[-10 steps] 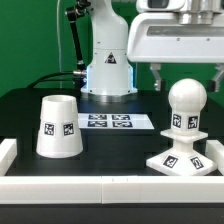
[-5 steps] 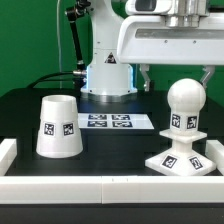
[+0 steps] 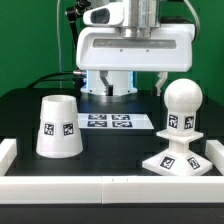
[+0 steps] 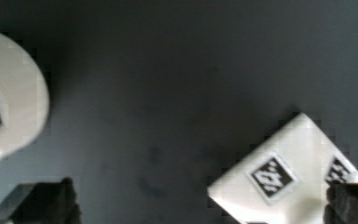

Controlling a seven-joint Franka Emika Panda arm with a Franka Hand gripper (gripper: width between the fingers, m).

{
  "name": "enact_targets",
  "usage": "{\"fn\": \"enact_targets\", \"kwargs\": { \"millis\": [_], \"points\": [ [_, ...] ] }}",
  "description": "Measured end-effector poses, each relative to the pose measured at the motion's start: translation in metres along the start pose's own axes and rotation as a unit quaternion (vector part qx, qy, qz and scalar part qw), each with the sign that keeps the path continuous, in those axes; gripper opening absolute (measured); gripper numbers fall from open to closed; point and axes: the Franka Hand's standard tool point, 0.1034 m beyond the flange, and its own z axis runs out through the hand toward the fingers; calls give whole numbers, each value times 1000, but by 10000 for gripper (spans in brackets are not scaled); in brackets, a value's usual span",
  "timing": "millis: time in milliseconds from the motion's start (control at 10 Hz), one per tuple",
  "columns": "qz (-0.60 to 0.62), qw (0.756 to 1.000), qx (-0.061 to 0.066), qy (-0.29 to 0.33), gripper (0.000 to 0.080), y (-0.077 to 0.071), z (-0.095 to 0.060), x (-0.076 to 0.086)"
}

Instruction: Assemble lamp

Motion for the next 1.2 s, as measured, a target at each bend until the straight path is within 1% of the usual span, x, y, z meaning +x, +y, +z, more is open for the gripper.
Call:
{"fn": "enact_targets", "kwargs": {
  "millis": [100,300,400,500,600,700,900,1100,1200],
  "points": [
    [3,1000,-2,-1,699,10,0,0],
    [3,1000,-3,-1,699,21,1,0],
    [-5,1000,-5,-1,699,30,0,-1],
    [-9,1000,-8,-2,699,50,-1,-4],
    [-18,1000,-10,-2,699,64,-5,-6],
    [-23,1000,-11,0,699,73,-7,-7],
    [-38,999,-13,-1,699,85,-7,-10],
    [-47,999,-13,-2,699,103,-5,-12],
    [-45,999,-16,0,699,106,-1,-13]
  ]
}}
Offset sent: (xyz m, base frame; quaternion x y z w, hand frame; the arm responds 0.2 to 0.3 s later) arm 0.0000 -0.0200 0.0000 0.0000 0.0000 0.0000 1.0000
